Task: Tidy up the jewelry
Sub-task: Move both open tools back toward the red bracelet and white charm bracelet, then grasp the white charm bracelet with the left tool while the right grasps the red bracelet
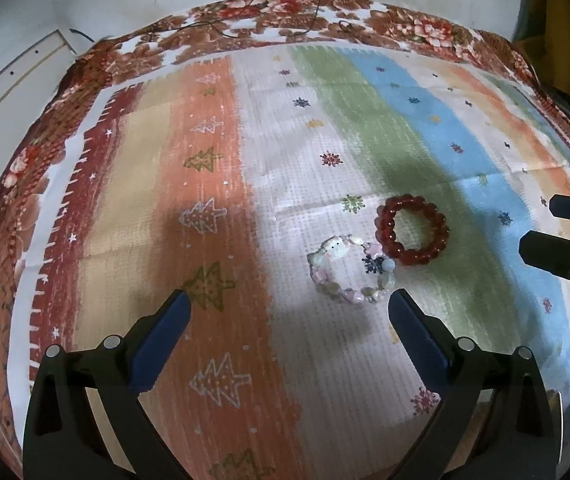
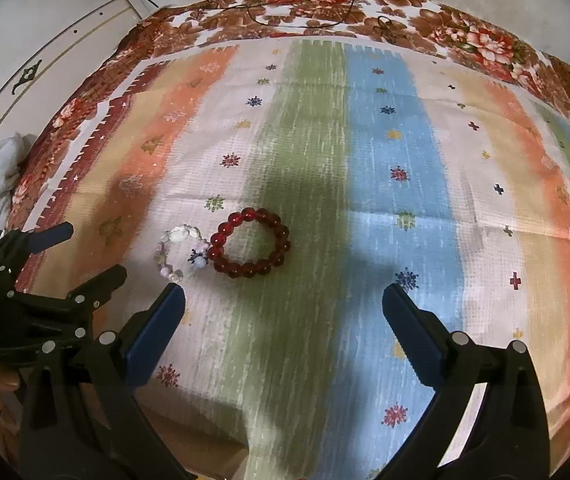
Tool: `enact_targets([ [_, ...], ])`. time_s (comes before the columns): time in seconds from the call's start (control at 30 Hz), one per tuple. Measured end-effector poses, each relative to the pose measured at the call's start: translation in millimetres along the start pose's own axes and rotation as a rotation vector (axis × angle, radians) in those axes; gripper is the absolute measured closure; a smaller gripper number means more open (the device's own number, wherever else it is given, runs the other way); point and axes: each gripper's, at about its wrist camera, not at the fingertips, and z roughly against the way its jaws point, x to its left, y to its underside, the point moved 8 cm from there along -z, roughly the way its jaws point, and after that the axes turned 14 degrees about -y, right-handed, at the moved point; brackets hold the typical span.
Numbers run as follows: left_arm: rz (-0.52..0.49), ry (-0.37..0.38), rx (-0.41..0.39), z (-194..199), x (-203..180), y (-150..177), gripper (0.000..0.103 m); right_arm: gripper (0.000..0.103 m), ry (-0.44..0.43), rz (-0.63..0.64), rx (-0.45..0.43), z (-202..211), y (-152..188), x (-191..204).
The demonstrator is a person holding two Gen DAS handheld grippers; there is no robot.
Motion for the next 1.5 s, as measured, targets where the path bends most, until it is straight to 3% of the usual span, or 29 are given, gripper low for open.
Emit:
enact_targets([
  [1.1, -0.059, -0.024, 0.1, -71.1, -17.3, -4.9, 0.006, 0.005, 0.052, -0.033, 0.14, -90.8, -16.6, -39.7],
  [1.5, -0.044, 0.001, 0.089, -77.4, -15.8, -2.4, 0.005, 0.005, 0.055, -0.038, 0.148, -101.7, -11.2, -43.4],
])
